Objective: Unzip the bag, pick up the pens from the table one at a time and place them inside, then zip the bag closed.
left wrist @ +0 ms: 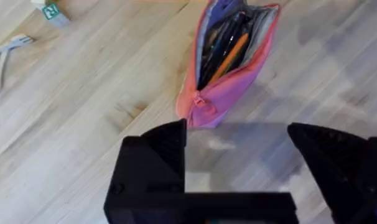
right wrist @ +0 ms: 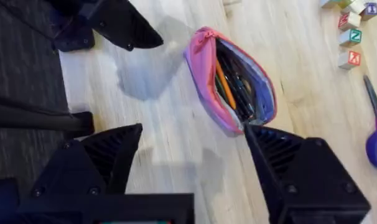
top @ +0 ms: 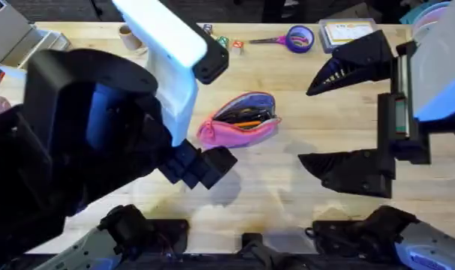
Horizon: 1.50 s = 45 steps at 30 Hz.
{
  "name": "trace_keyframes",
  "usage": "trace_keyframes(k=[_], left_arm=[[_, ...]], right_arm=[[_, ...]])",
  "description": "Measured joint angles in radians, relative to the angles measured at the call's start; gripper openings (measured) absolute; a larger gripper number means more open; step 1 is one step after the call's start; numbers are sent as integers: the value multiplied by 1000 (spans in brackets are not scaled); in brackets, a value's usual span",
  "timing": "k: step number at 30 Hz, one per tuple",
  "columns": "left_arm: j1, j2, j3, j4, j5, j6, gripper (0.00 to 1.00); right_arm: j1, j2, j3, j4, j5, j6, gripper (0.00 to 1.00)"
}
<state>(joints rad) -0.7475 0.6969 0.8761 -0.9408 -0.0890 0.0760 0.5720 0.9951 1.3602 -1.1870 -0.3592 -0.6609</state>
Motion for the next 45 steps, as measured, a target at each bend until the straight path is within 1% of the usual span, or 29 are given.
trace_keyframes(k=[3, 4, 8, 9, 10, 11, 12, 16, 19, 20, 23, 24, 27, 28, 29, 30, 33, 34, 38, 39, 43, 45], left_arm=[[0, -1, 0, -8, -18, 0, 994], [0, -1, 0, -37, -24, 0, 993], [0, -1, 0, -56, -57, 2, 993], [0, -1, 0, -113, -81, 41, 991], [0, -1, 0, -126, -84, 50, 991], [1, -1, 0, -156, -88, 76, 991], [51, -1, 0, -172, -81, 152, 991], [146, -1, 0, -172, -35, 239, 991], [257, -1, 0, -169, 26, 320, 991], [443, -1, 0, -134, 194, 512, 992], [552, -1, 0, -134, 293, 639, 990], [652, -1, 0, -134, 371, 738, 991], [748, 3, 0, -136, 450, 824, 991], [836, 25, 0, -143, 532, 906, 991], [859, 37, 0, -148, 556, 929, 990], [923, 92, 0, -161, 629, 1005, 991], [970, 164, 0, -173, 692, 1078, 991], [996, 237, 0, -174, 757, 1150, 991], [1011, 322, 0, -176, 826, 1244, 992], [1014, 374, 0, -207, 862, 1317, 991], [1014, 420, 0, -284, 882, 1413, 991], [1016, 436, 0, -288, 883, 1448, 993]], right_arm=[[0, 0, 0, 4, 0, 0, 998], [0, 0, 0, 4, 0, 0, 998], [0, 0, 0, 4, 0, 0, 998], [0, 0, 0, 4, 0, 0, 998], [0, 0, 0, 4, 0, 0, 998], [0, 0, 0, 4, 0, 0, 998], [0, 0, 0, 4, 0, 0, 998], [0, 0, 0, 5, 0, 0, 998], [0, 0, 0, 5, 0, 0, 998], [0, 21, 0, 5, 0, 0, 998], [0, 41, 0, 5, 0, 0, 998], [0, 55, 0, 5, 0, 0, 998], [0, 57, 0, 5, 0, 0, 998], [0, 57, 0, 5, 0, 0, 998], [0, 57, 0, 5, 0, 0, 998], [0, 57, 0, 5, 0, 0, 998], [0, 57, 0, 5, 0, 0, 998], [0, 57, 0, 5, 0, 0, 998], [0, 57, 0, 5, 0, 0, 998], [0, 57, 0, 5, 0, 0, 998], [0, 57, 0, 5, 0, 1, 997], [0, 57, 0, 5, 0, 12, 997]])
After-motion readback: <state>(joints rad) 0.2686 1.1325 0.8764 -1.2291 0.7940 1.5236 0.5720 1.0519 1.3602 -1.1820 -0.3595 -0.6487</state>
